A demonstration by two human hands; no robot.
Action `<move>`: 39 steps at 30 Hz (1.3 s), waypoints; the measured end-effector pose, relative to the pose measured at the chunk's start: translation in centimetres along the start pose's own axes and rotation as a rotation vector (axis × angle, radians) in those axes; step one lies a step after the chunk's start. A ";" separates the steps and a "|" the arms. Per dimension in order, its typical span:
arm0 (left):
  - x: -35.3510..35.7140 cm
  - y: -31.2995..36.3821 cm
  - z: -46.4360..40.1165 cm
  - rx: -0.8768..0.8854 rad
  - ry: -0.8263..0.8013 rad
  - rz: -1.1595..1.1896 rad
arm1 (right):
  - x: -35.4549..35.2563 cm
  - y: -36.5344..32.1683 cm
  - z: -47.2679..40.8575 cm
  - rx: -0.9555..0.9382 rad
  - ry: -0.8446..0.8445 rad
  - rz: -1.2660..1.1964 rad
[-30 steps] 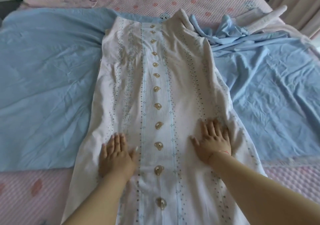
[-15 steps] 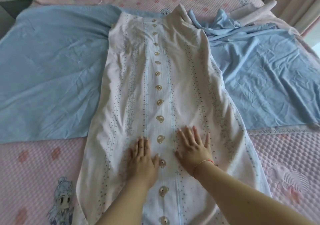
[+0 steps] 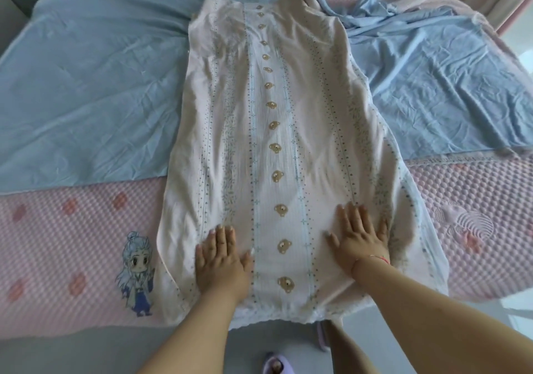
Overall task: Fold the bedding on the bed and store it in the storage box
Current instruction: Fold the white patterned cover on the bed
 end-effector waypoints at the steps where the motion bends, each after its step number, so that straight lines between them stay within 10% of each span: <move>1: 0.2 1.1 0.1 0.012 -0.023 0.029 | 0.5 -0.8 0.5 0.014 -0.014 -0.038; 7: 0.1 0.6 2.5 0.092 0.089 0.109 | 0.7 -0.2 3.7 -0.059 0.079 -0.044; 14: -1.0 -9.7 5.3 -0.471 0.222 0.514 | -2.4 9.8 4.3 0.563 0.134 -0.438; 18: -0.5 -6.2 4.5 -0.564 0.168 0.804 | -2.6 6.0 5.0 0.548 0.047 -0.658; 22: -0.4 1.7 3.5 -0.480 0.040 1.293 | -2.5 -0.7 5.4 0.434 -0.131 -1.010; 29: 0.5 0.3 6.3 -0.495 -0.089 1.440 | 1.3 1.9 9.2 0.589 -0.373 -1.188; 35: -0.9 1.2 7.0 -0.098 -0.271 2.438 | 1.8 2.5 10.3 0.426 -0.454 -2.347; 39: -0.4 4.1 9.1 -0.080 -0.178 2.463 | 3.3 0.4 11.3 0.336 -0.506 -2.460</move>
Point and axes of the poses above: each hand's wrist, its own z-axis away from the middle knuckle, its own x-axis out of the palm, y = z × x, the point moved 7 cm from there along -z, towards the middle knuckle, and after that the axes turned 7 degrees about x, right-handed, at the moved point
